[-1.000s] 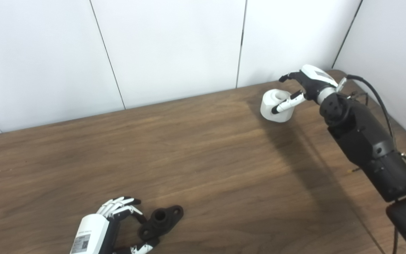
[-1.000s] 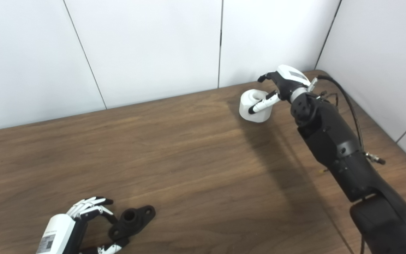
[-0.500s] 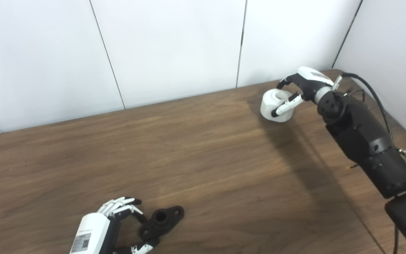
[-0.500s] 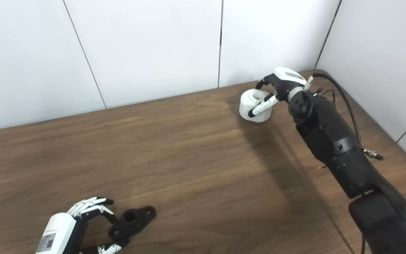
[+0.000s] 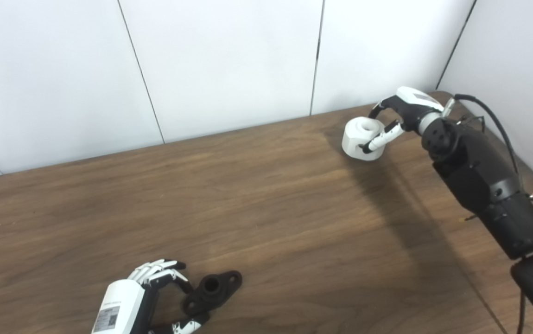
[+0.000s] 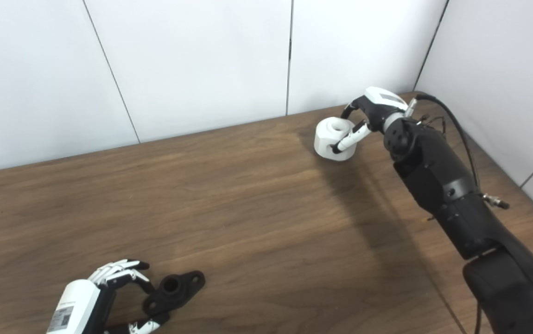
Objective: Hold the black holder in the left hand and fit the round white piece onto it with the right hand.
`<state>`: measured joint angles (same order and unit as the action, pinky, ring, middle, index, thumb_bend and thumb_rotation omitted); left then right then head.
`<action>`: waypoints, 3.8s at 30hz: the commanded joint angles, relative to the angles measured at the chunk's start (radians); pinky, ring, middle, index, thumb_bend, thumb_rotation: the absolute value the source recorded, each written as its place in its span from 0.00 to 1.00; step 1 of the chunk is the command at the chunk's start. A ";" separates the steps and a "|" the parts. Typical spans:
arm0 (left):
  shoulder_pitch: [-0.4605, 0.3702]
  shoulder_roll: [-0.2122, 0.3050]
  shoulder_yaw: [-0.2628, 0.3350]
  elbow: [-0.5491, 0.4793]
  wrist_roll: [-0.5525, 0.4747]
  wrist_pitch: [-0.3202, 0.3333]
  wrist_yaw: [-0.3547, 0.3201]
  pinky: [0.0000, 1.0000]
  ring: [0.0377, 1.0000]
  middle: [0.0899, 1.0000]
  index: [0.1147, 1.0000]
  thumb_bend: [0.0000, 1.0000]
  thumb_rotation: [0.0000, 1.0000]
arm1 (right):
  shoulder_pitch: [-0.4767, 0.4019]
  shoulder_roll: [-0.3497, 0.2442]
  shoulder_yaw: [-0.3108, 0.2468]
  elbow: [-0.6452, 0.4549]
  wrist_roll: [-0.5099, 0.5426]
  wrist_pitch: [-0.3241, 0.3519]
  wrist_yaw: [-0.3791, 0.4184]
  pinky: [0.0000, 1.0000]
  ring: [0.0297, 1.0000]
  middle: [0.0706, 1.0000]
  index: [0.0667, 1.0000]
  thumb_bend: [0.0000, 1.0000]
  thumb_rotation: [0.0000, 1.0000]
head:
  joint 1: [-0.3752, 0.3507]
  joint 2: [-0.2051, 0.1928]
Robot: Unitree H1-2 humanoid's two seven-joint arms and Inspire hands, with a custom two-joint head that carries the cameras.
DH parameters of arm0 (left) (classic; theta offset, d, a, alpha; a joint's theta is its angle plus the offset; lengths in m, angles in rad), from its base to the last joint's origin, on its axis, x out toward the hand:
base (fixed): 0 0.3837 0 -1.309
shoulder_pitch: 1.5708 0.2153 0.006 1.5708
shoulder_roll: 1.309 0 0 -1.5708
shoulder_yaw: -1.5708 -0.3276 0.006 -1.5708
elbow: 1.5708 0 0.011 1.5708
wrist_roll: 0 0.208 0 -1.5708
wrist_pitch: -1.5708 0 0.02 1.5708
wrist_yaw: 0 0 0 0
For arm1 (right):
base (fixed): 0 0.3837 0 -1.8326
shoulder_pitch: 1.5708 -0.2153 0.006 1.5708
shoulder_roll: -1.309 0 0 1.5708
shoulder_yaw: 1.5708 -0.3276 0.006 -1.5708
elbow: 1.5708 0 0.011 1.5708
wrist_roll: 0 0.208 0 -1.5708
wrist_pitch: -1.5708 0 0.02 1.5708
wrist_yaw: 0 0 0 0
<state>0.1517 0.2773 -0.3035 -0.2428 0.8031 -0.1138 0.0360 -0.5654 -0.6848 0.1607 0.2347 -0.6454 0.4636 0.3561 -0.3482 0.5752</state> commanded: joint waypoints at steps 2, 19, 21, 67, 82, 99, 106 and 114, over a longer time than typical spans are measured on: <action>0.028 0.002 -0.008 0.006 0.000 0.024 -0.046 0.80 0.80 0.73 0.42 0.52 0.04 | -0.045 -0.041 -0.011 -0.025 0.006 -0.013 -0.003 0.99 1.00 0.86 0.67 0.82 0.29 | -0.001 0.000; 0.026 -0.010 -0.010 -0.008 0.012 0.039 -0.050 0.79 0.79 0.72 0.42 0.52 0.04 | -0.037 -0.043 -0.021 -0.021 0.041 -0.053 -0.022 0.91 0.98 0.85 0.59 0.80 0.24 | 0.003 0.002; 0.026 -0.011 -0.009 -0.011 0.012 0.041 -0.052 0.79 0.79 0.72 0.42 0.52 0.04 | -0.036 -0.042 -0.022 -0.020 0.041 -0.059 -0.026 0.92 0.98 0.84 0.58 0.80 0.24 | 0.003 0.003; 0.015 -0.047 -0.054 -0.022 0.061 0.098 -0.074 0.83 0.82 0.74 0.42 0.52 0.04 | 0.026 -0.032 0.001 -0.477 0.001 -0.134 0.073 0.89 0.88 0.73 0.45 0.52 0.14 | 0.198 0.093; 0.001 -0.080 -0.081 -0.040 0.085 0.164 -0.121 0.87 0.85 0.76 0.42 0.52 0.04 | 0.037 0.055 0.028 -0.850 0.019 0.004 0.366 0.86 0.91 0.75 0.45 0.52 0.13 | 0.305 0.160; -0.006 -0.111 -0.078 -0.069 0.048 0.244 -0.217 0.83 0.86 0.78 0.42 0.52 0.04 | 0.064 0.159 0.049 -1.043 0.009 0.005 0.533 1.00 0.89 0.74 0.44 0.52 0.13 | 0.339 0.206; -0.013 -0.119 -0.078 -0.081 0.027 0.279 -0.257 0.83 0.86 0.78 0.42 0.52 0.04 | 0.070 0.199 0.043 -1.069 0.002 0.005 0.588 1.00 0.90 0.75 0.45 0.52 0.13 | 0.343 0.216; -0.018 -0.121 -0.086 -0.088 0.030 0.296 -0.273 0.82 0.86 0.77 0.42 0.52 0.04 | 0.087 0.239 0.046 -1.073 0.000 0.003 0.597 0.96 0.90 0.74 0.45 0.52 0.13 | 0.346 0.224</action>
<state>0.1094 0.1541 -0.3690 -0.3541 0.8492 0.1420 -0.1648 -0.4567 -0.4462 0.2153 -0.8066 -0.6382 0.4631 0.9717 -0.0015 0.7992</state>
